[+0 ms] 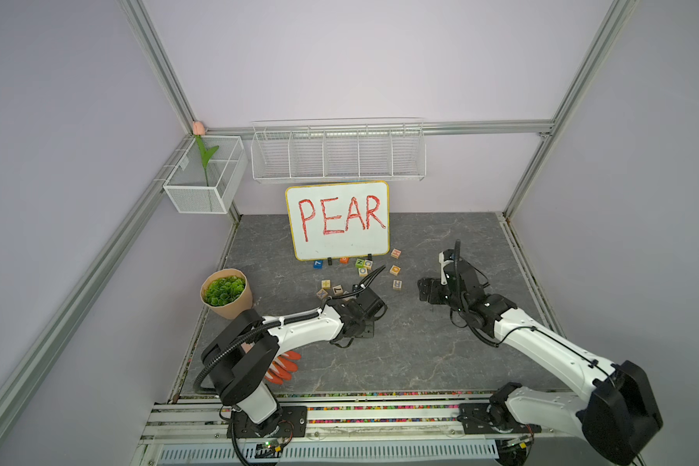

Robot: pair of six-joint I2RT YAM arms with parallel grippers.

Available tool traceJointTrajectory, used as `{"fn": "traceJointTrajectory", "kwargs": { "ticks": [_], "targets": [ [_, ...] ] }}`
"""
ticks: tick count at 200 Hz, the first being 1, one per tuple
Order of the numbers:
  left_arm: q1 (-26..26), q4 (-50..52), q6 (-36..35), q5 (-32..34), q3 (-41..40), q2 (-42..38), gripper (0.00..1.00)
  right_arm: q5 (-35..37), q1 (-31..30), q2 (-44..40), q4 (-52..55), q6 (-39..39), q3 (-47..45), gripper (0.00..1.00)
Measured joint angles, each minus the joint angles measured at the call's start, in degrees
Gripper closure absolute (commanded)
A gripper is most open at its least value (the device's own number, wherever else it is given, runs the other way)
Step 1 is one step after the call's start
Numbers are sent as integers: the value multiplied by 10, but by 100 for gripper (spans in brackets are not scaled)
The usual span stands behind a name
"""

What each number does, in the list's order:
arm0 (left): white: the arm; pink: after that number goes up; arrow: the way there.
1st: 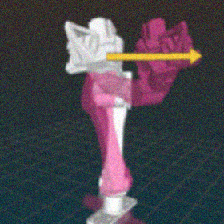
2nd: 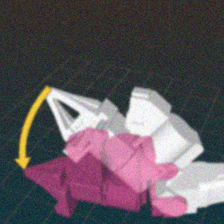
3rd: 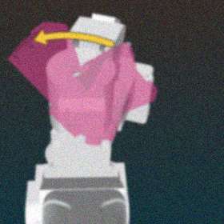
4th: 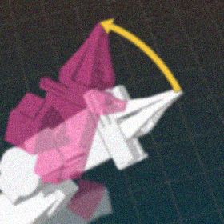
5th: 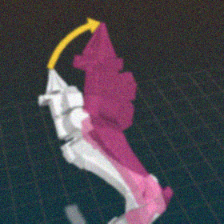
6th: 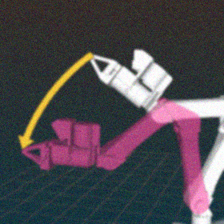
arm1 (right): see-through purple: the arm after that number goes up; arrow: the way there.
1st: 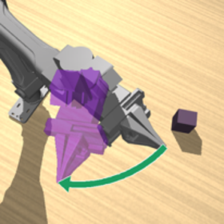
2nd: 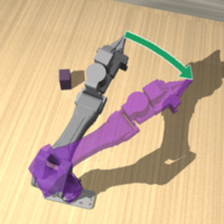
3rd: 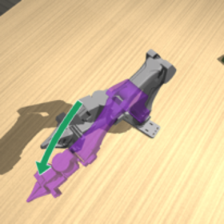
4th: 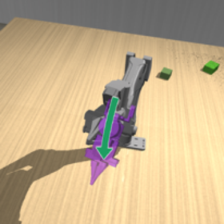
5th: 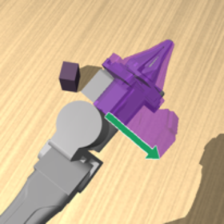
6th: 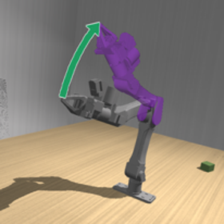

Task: Spell the uppercase word “pear” with letter blocks
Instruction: Place the letter block at the center of the board.

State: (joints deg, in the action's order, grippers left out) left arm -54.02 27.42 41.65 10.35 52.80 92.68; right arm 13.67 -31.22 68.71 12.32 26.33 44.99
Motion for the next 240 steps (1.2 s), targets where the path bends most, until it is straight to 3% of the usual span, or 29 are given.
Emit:
{"fn": "traceJointTrajectory", "kwargs": {
  "ticks": [73,133,240],
  "targets": [
    [0,-5,3,-3,0,30,71,0,0,-4,3,2,-4,11],
    [0,-5,3,-5,1,31,59,0,0,-4,3,2,-4,11],
    [0,4,1,3,5,0,54,0,0,4,5,2,3,11]
  ]
}}
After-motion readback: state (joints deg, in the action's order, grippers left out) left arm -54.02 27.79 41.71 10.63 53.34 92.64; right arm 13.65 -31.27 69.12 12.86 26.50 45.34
